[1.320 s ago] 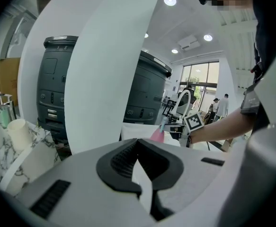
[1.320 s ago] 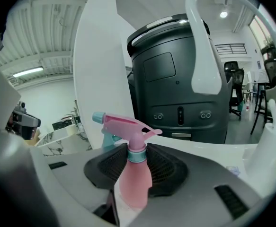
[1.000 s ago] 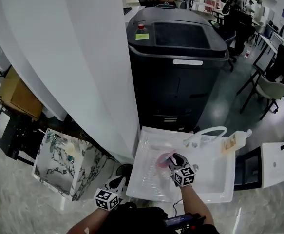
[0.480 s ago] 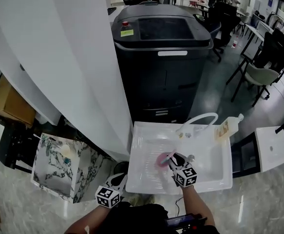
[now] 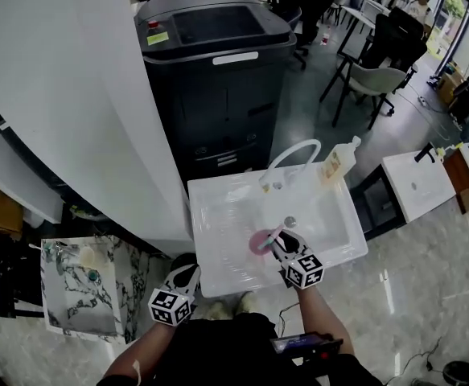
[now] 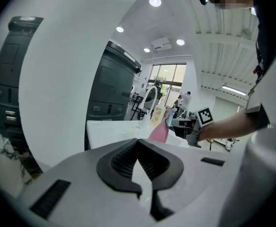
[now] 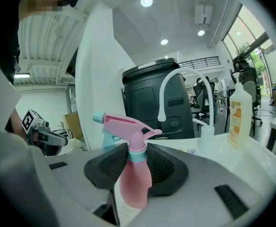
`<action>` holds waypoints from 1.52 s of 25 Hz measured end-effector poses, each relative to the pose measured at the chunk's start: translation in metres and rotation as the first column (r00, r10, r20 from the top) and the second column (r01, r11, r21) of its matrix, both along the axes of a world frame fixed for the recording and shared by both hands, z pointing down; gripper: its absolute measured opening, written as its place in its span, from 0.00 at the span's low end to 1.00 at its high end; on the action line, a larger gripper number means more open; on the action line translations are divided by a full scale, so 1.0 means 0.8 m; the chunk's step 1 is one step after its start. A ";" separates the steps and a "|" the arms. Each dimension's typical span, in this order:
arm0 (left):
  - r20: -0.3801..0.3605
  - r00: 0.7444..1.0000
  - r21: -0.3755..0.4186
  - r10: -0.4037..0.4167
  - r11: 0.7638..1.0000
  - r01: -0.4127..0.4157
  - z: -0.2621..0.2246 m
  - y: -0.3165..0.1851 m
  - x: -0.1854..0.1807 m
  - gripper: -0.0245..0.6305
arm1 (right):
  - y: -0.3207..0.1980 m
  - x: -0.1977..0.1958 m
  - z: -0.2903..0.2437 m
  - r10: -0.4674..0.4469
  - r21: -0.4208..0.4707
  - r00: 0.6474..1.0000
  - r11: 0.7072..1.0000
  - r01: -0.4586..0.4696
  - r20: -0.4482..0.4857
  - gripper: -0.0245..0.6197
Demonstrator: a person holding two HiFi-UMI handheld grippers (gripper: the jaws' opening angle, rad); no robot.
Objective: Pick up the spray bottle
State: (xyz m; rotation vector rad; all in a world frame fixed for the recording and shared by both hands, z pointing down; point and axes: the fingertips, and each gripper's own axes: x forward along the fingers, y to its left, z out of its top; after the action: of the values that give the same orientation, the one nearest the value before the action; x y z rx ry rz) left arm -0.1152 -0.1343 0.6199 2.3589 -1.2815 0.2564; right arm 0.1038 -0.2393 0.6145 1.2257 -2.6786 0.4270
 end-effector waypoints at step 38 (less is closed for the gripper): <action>-0.026 0.837 0.058 0.546 0.837 -0.544 0.002 0.088 0.208 0.05 | 0.334 0.239 -0.035 0.555 0.063 0.832 0.831 -0.553 -0.019 0.26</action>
State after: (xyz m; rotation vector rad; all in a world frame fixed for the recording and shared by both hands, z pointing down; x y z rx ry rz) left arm 0.0509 -0.0639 0.6211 2.7119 -0.5638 0.3476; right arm 0.2947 0.0276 0.5865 2.0099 -2.2691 0.3932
